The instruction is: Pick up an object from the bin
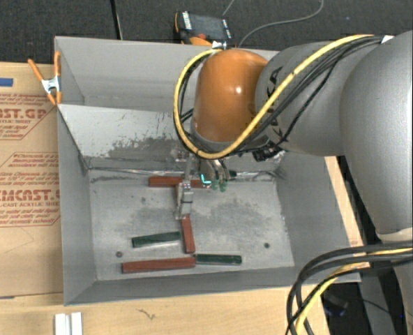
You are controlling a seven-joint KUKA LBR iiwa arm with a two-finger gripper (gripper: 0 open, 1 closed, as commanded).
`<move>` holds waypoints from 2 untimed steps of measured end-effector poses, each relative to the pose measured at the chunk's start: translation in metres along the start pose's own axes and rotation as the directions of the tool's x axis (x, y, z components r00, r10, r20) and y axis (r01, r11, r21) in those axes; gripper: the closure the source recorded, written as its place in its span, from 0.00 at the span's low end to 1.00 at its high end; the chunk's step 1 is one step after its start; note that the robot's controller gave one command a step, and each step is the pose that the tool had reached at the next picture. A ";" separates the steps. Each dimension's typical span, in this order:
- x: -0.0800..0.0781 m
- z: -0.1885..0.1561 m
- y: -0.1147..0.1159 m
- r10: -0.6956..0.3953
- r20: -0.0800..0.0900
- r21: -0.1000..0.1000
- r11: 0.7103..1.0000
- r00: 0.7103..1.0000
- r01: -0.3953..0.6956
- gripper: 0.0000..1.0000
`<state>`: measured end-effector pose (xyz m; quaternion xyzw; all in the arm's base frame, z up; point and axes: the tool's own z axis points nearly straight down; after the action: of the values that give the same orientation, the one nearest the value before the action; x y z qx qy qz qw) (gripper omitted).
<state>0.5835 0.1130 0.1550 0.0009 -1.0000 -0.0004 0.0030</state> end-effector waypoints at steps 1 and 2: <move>0.054 0.089 0.016 -0.148 0.000 0.001 0.989 0.989 0.148 0.00; 0.051 0.085 0.016 -0.146 0.006 0.000 0.989 0.989 0.146 1.00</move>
Offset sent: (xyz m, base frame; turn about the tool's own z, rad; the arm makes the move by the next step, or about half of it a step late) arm -0.0520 0.0152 -0.0850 -0.1470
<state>0.5316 0.1288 0.0703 0.0742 -0.9972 -0.0008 0.0002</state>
